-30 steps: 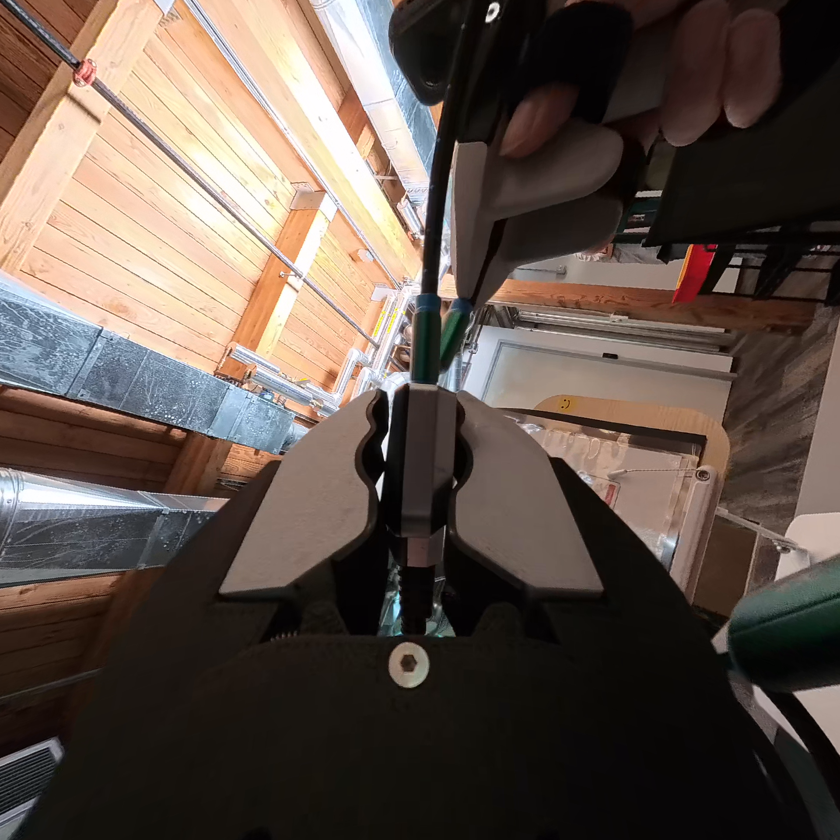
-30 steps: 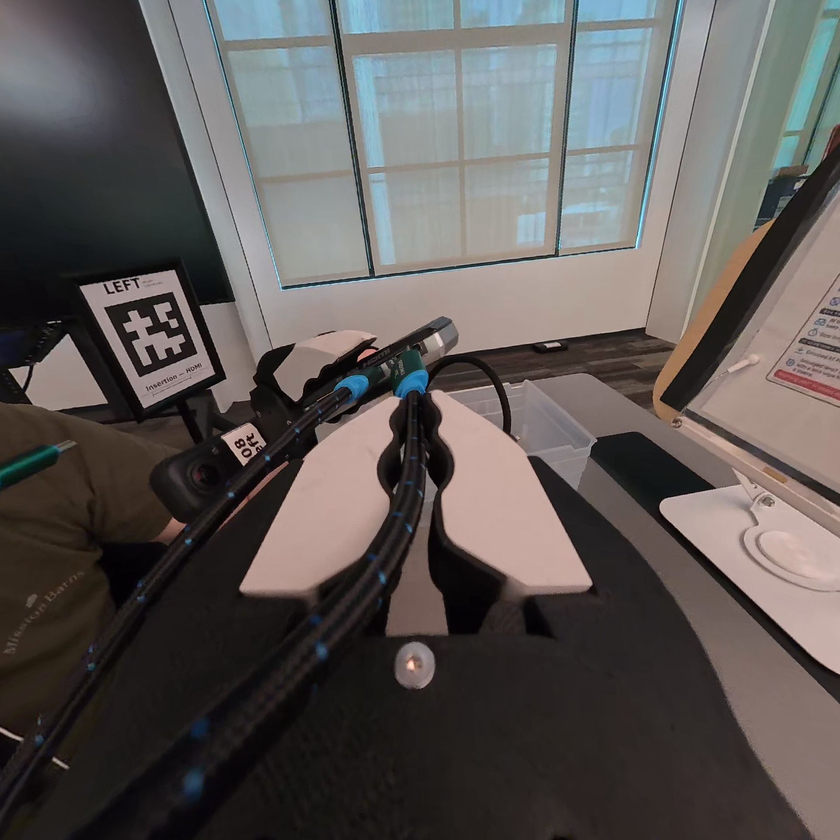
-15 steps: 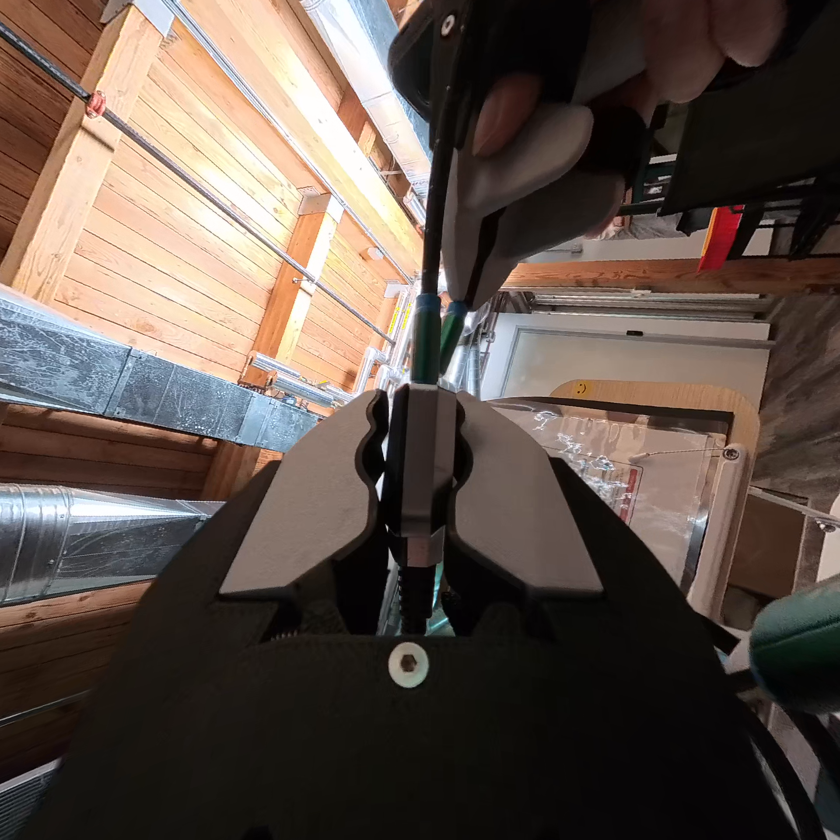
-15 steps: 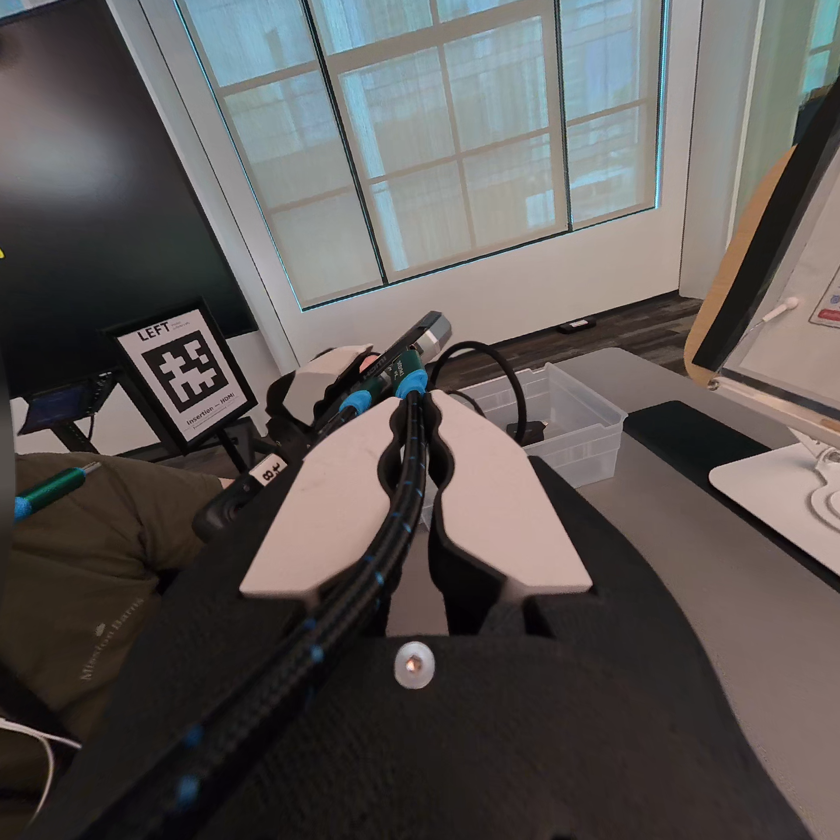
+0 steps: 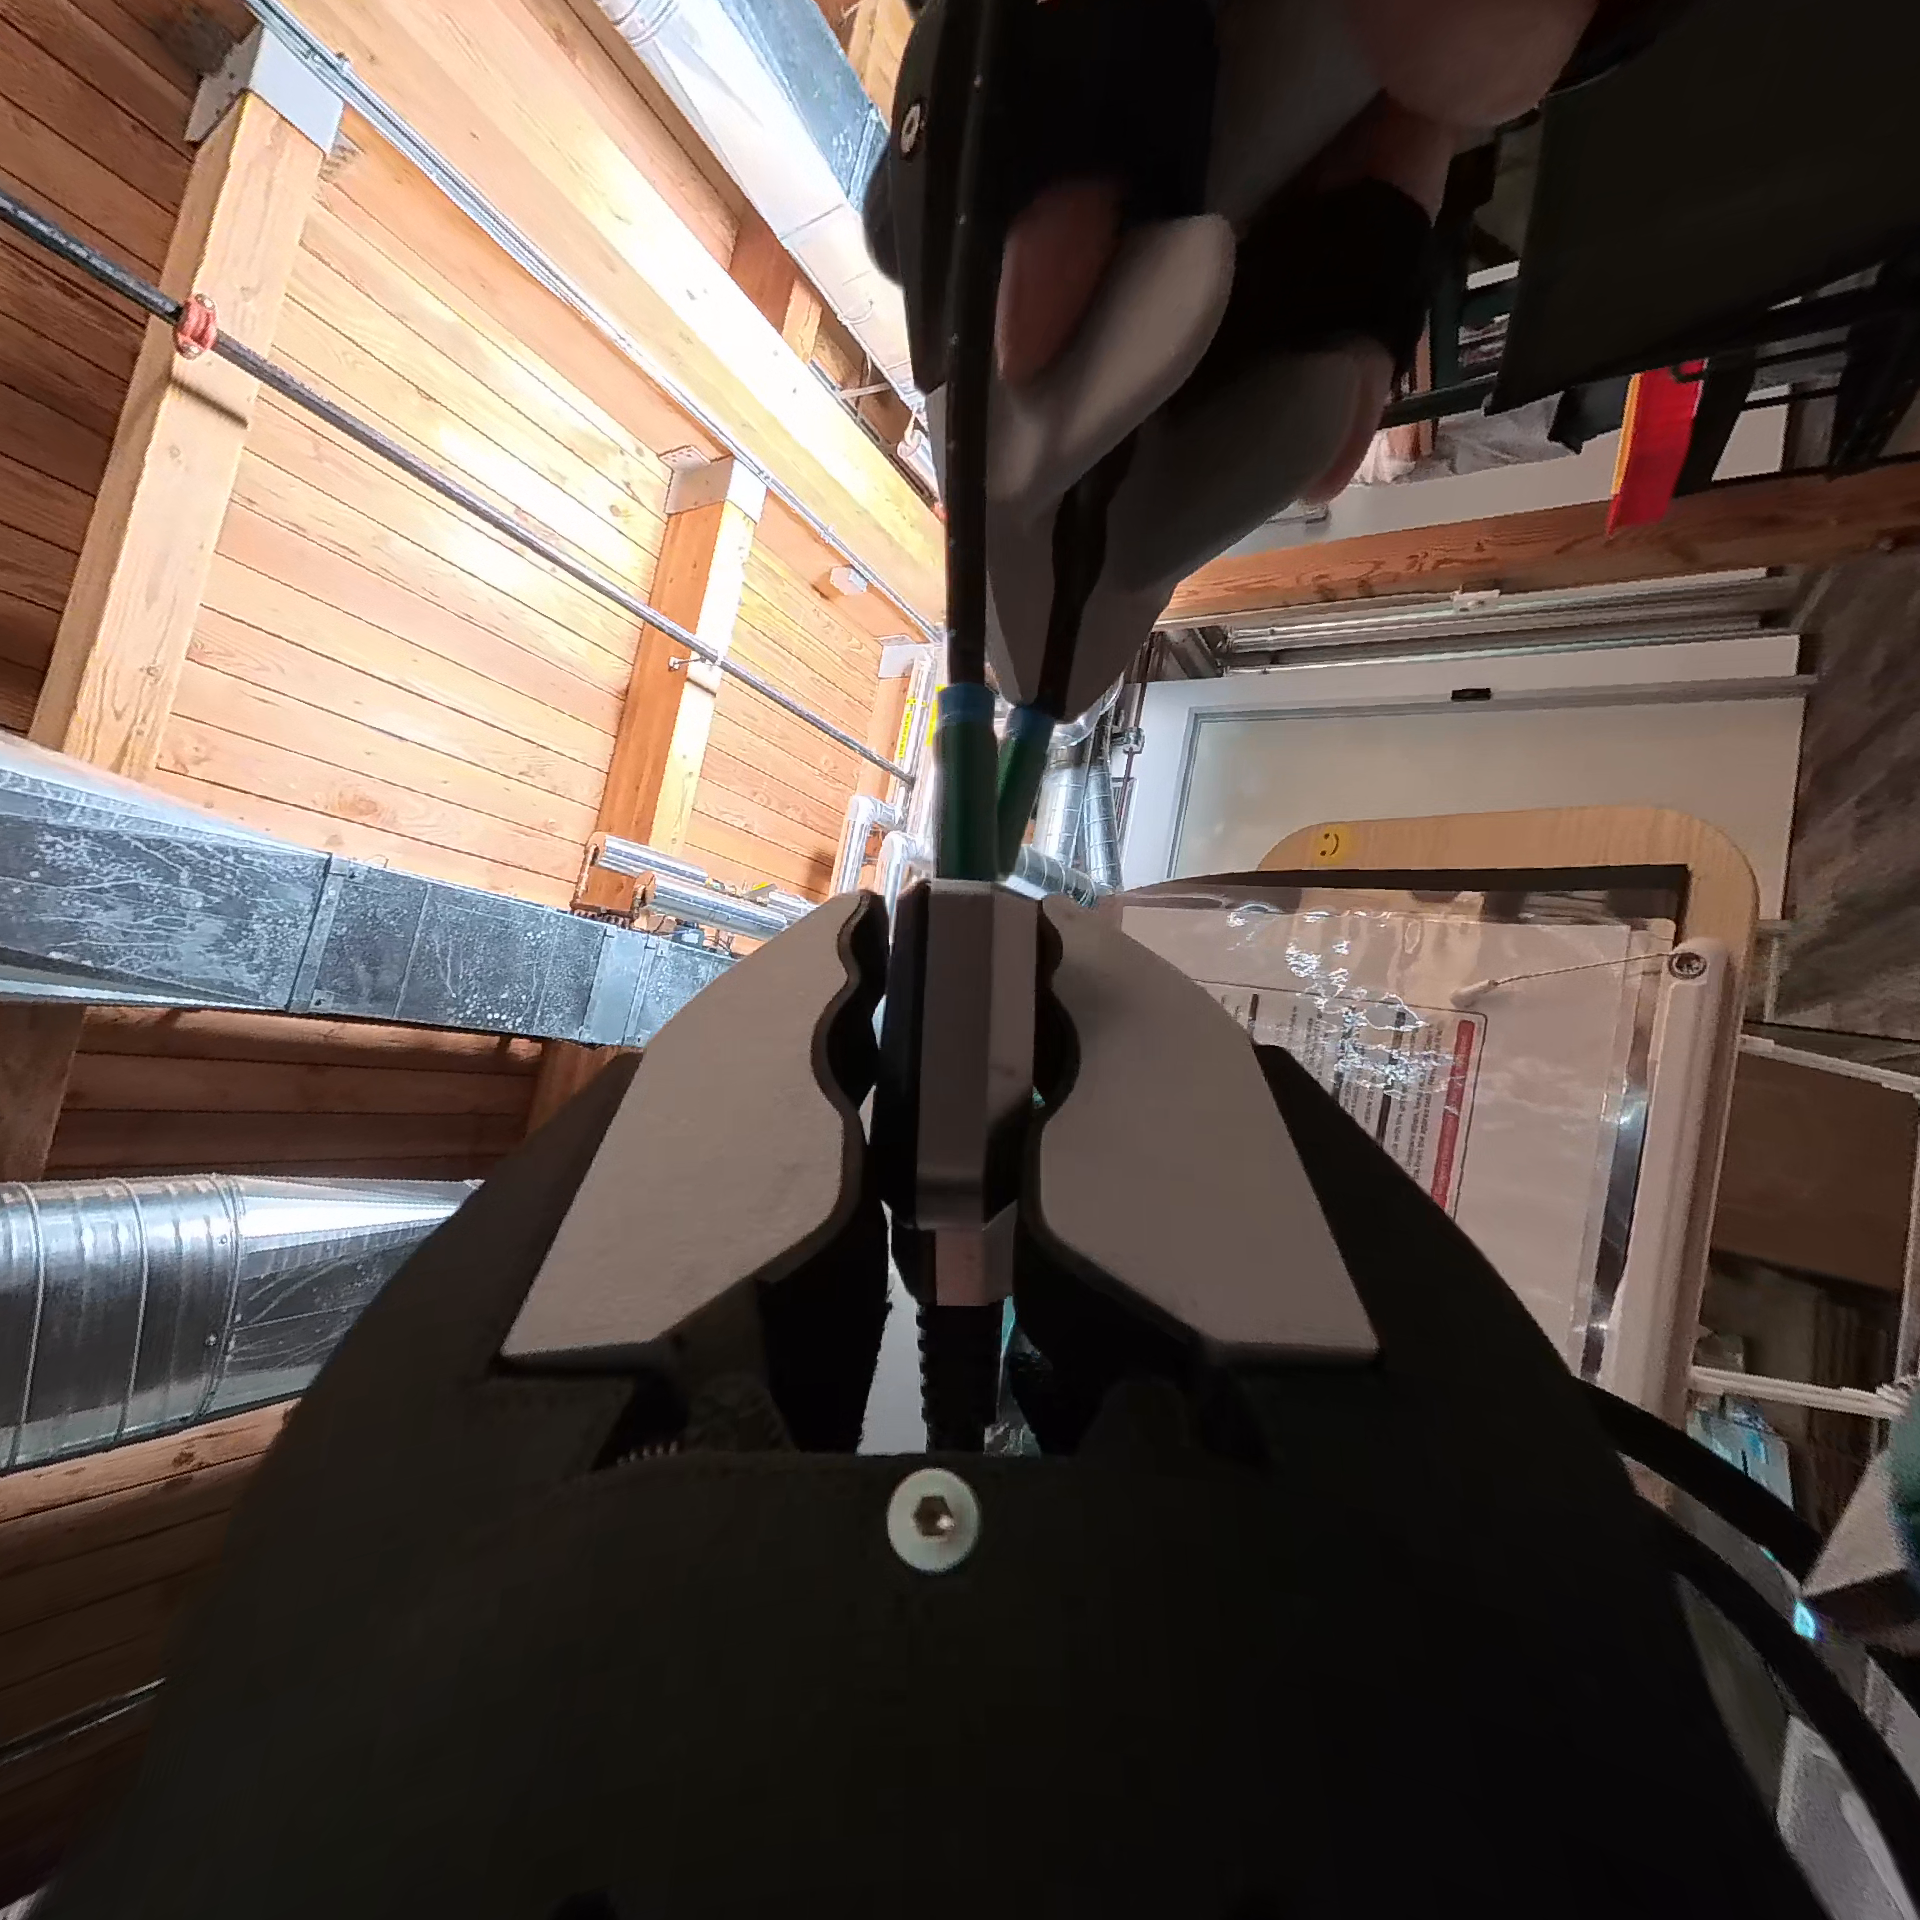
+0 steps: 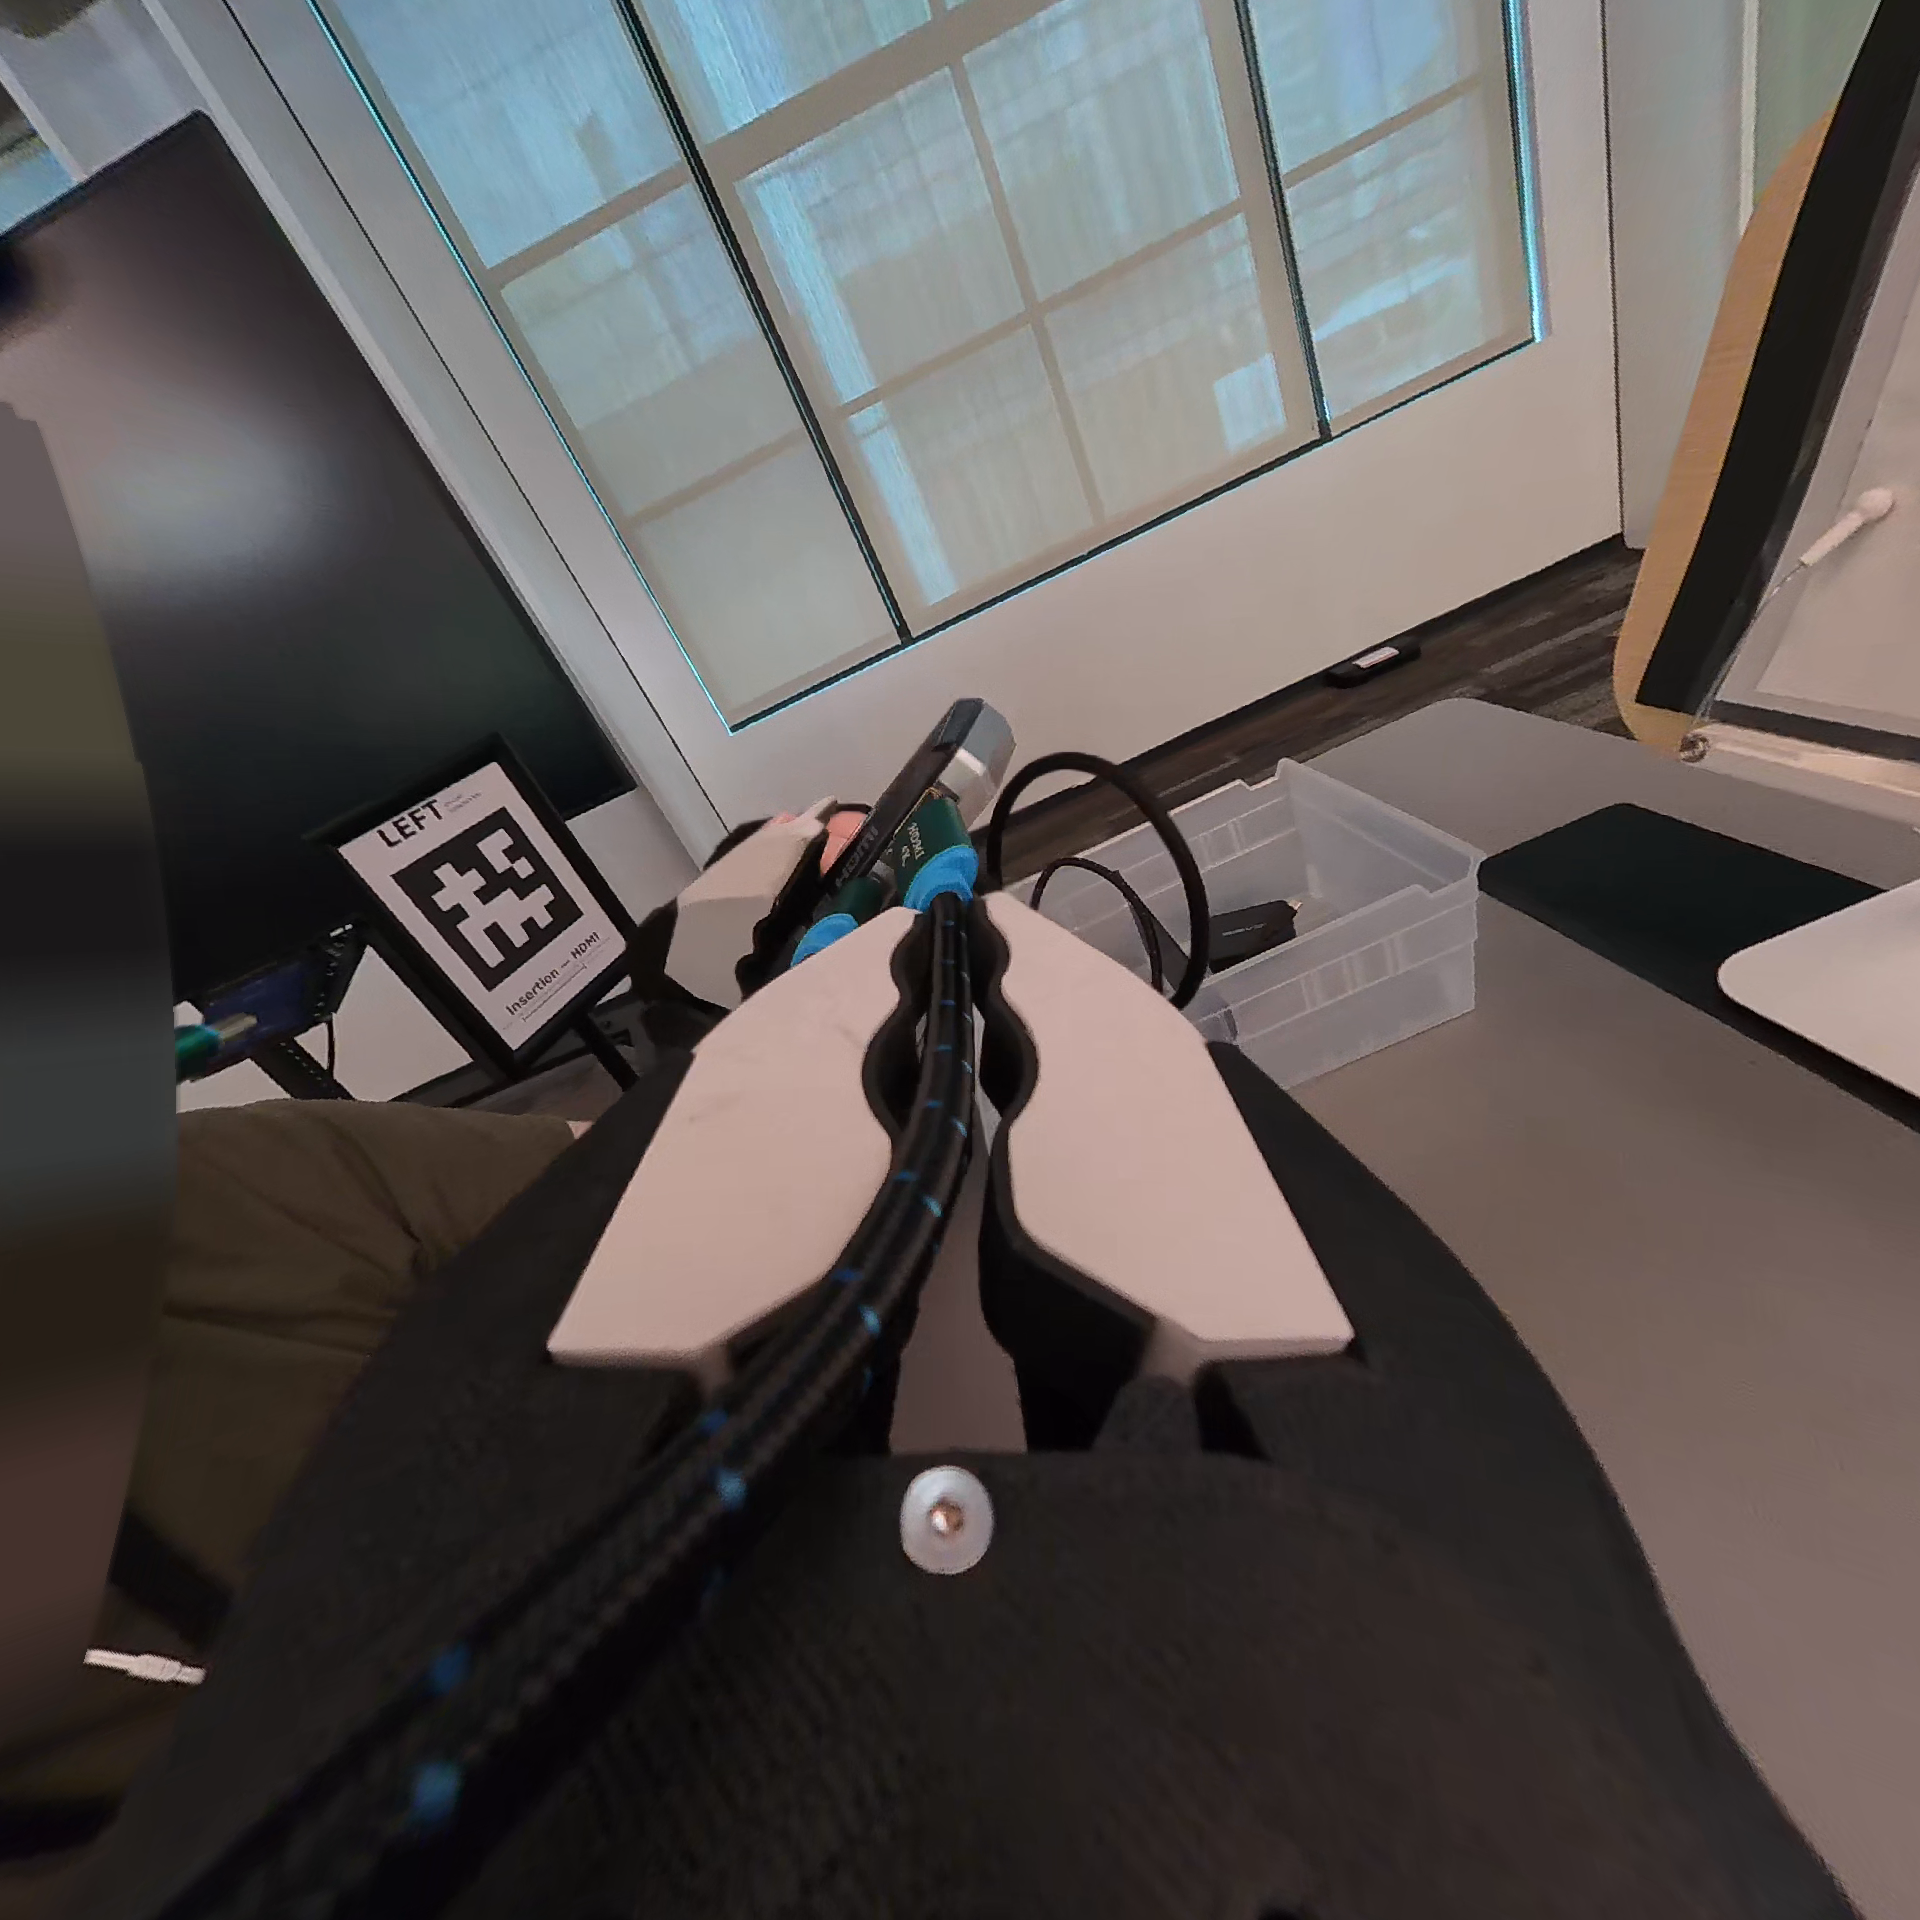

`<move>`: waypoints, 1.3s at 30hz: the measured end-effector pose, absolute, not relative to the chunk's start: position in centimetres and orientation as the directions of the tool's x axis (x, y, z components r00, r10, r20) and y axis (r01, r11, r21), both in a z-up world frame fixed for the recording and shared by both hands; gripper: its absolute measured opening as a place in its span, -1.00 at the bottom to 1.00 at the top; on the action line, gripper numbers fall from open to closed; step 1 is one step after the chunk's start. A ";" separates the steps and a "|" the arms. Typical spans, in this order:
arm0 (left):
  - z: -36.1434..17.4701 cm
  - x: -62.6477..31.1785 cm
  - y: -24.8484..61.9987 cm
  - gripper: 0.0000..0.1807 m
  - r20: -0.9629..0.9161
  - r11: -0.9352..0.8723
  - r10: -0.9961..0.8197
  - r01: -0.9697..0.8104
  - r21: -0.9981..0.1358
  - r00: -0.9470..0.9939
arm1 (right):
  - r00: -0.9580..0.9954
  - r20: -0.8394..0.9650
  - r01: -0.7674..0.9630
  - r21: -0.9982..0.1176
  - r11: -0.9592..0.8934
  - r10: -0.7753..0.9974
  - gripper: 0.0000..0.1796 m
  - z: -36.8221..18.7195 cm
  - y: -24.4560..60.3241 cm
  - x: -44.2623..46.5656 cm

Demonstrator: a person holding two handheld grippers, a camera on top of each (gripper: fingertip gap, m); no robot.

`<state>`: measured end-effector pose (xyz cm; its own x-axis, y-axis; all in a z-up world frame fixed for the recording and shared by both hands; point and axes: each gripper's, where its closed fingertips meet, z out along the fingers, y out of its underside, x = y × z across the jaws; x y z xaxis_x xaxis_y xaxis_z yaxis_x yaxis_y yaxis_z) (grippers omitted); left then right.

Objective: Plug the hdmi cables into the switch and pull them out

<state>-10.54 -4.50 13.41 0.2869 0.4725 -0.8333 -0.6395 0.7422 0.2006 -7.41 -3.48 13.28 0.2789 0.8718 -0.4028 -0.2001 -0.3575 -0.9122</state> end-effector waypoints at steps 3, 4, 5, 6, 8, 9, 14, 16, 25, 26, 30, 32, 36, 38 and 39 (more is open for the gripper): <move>13.0 -10.4 -4.6 -0.73 -0.850 0.756 0.451 -0.623 0.201 0.273 | 0.295 -0.375 -0.162 -0.926 -0.340 0.879 -0.92 13.0 -3.5 -7.3; 12.9 -10.3 -4.7 -0.73 -0.855 0.763 0.442 -0.615 0.200 0.270 | 0.297 -0.366 -0.149 -0.930 -0.336 0.882 -0.92 12.9 -3.6 -7.3; 12.8 -10.2 -4.7 -0.73 -0.859 0.768 0.435 -0.609 0.197 0.269 | 0.297 -0.354 -0.138 -0.935 -0.327 0.887 -0.92 12.9 -3.7 -7.2; 12.8 -10.2 -4.8 -0.73 -0.863 0.773 0.426 -0.604 0.193 0.270 | 0.301 -0.336 -0.127 -0.942 -0.312 0.893 -0.92 12.9 -3.7 -7.2; 12.7 -10.1 -4.8 -0.73 -0.874 0.785 0.404 -0.593 0.179 0.271 | 0.308 -0.297 -0.105 -0.955 -0.279 0.904 -0.92 12.9 -3.8 -7.1; 12.6 -10.1 -4.9 -0.73 -0.880 0.795 0.386 -0.584 0.166 0.275 | 0.313 -0.268 -0.090 -0.963 -0.252 0.911 -0.92 12.9 -3.9 -7.1; 12.5 -10.0 -4.8 -0.73 -0.911 0.838 0.284 -0.539 0.085 0.298 | 0.347 0.003 0.024 -1.000 -0.006 0.938 -0.91 12.4 -4.1 -7.1; 12.3 -9.9 -5.0 -0.73 -0.920 0.851 0.258 -0.521 0.070 0.296 | 0.339 0.085 0.062 -0.996 0.068 0.937 -0.91 12.2 -4.3 -7.0; 12.5 -9.7 -6.4 -0.73 -0.937 0.886 0.177 -0.464 0.018 0.302 | 0.349 0.347 0.171 -0.937 0.305 0.871 -0.91 12.5 -5.5 -6.9; 12.4 -9.6 -6.5 -0.74 -0.939 0.886 0.177 -0.463 0.022 0.294 | 0.351 0.341 0.187 -0.938 0.291 0.872 -0.91 12.5 -5.5 -6.9; 11.7 -9.2 -6.8 -0.74 -0.949 0.880 0.191 -0.472 0.054 0.249 | 0.358 0.155 0.201 -0.976 0.086 0.921 -0.92 12.1 -5.7 -6.7; 11.4 -8.9 -7.0 -0.74 -0.952 0.882 0.193 -0.468 0.062 0.238 | 0.351 0.125 0.214 -0.976 0.051 0.928 -0.92 11.8 -5.9 -6.3; 11.1 -8.5 -7.1 -0.74 -0.955 0.885 0.177 -0.463 0.048 0.238 | 0.341 0.145 0.227 -0.971 0.068 0.929 -0.92 11.6 -5.9 -6.1; 11.1 -8.6 -7.2 -0.74 -0.956 0.887 0.164 -0.461 0.035 0.243 | 0.342 0.129 0.221 -0.974 0.054 0.931 -0.92 11.5 -5.8 -6.3; 11.1 -8.6 -7.1 -0.74 -0.956 0.886 0.160 -0.462 0.029 0.246 | 0.342 0.097 0.206 -0.978 0.026 0.935 -0.92 11.6 -5.8 -6.3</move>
